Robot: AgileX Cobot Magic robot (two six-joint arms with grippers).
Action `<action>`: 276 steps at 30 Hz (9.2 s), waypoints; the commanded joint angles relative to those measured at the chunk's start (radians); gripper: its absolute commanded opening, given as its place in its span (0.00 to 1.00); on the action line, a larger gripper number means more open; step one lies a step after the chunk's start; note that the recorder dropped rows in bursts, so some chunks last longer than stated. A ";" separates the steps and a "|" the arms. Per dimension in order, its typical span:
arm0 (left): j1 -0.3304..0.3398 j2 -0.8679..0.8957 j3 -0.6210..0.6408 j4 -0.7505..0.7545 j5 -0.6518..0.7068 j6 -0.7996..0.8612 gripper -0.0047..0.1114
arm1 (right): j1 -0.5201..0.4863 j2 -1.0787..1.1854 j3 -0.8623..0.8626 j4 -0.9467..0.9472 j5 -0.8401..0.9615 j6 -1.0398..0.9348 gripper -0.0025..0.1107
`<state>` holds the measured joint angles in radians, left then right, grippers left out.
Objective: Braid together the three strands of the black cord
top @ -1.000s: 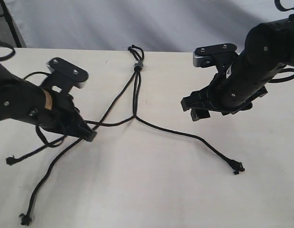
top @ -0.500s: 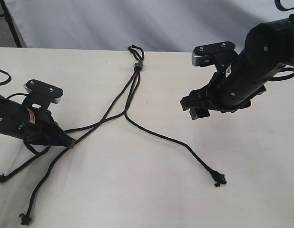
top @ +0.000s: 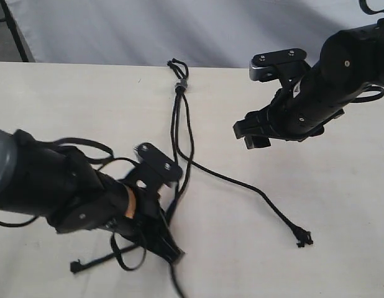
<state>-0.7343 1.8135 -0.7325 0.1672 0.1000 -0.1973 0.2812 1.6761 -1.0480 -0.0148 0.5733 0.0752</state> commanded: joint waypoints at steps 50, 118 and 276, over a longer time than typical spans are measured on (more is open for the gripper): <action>0.376 -0.360 0.151 0.013 0.083 -0.028 0.04 | 0.217 0.303 -0.055 -0.049 -0.197 -0.103 0.05; 0.605 -0.302 0.268 0.029 -0.066 -0.174 0.39 | 0.523 0.234 -0.004 0.058 0.079 -0.154 0.02; 0.317 -0.351 0.198 0.028 -0.061 -0.220 0.39 | 0.340 -0.093 -0.032 -0.867 0.272 0.664 0.81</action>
<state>-0.3269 1.4693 -0.4997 0.2017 0.0154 -0.3927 0.6203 1.5928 -1.0799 -0.8354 0.8226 0.7359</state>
